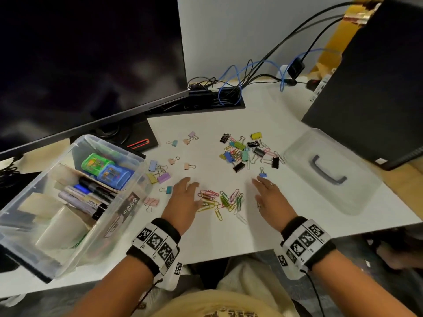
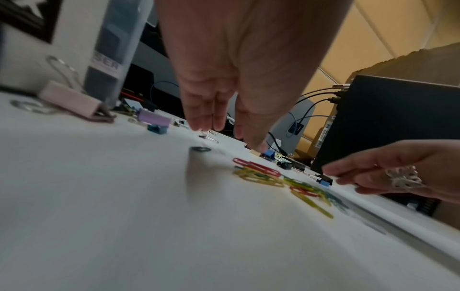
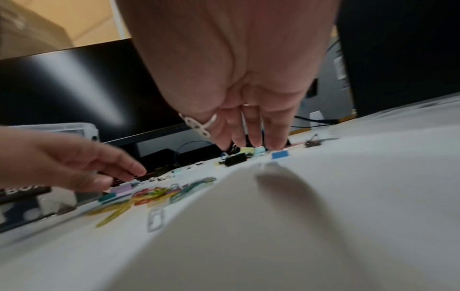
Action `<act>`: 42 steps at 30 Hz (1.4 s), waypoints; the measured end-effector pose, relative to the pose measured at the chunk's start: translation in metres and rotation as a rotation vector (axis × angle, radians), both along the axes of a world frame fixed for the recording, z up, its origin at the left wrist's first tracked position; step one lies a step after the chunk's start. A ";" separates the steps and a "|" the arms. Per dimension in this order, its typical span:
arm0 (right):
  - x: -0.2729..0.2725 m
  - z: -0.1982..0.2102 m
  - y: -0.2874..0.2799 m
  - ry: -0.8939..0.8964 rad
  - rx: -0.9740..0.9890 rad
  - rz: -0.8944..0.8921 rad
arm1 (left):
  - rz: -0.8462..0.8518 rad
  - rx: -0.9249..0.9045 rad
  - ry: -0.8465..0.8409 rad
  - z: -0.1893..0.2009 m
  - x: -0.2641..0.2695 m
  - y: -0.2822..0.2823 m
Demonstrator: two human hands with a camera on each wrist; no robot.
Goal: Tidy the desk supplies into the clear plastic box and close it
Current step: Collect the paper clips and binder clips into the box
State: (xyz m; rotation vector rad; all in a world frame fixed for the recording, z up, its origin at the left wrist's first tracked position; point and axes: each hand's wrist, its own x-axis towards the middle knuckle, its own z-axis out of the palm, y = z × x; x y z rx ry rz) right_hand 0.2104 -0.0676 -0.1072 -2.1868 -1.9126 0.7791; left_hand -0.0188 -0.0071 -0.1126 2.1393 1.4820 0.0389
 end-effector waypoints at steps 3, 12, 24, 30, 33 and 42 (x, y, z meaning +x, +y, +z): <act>0.000 -0.003 -0.014 -0.051 -0.115 -0.021 | -0.155 -0.113 0.233 0.001 -0.007 -0.011; -0.045 -0.001 -0.005 -0.007 -0.103 0.052 | -0.221 -0.113 0.213 0.002 0.021 -0.020; -0.038 0.000 0.026 -0.080 -0.116 0.268 | -0.151 0.026 0.200 -0.005 0.015 -0.022; -0.045 -0.003 0.036 -0.103 -0.100 0.362 | -0.063 -0.036 0.116 0.001 0.020 -0.016; -0.049 -0.003 0.033 -0.147 -0.069 0.444 | -0.061 -0.043 0.174 0.002 0.026 -0.021; -0.055 -0.003 0.047 -0.094 -0.052 0.376 | -0.059 0.024 0.336 0.000 0.029 -0.010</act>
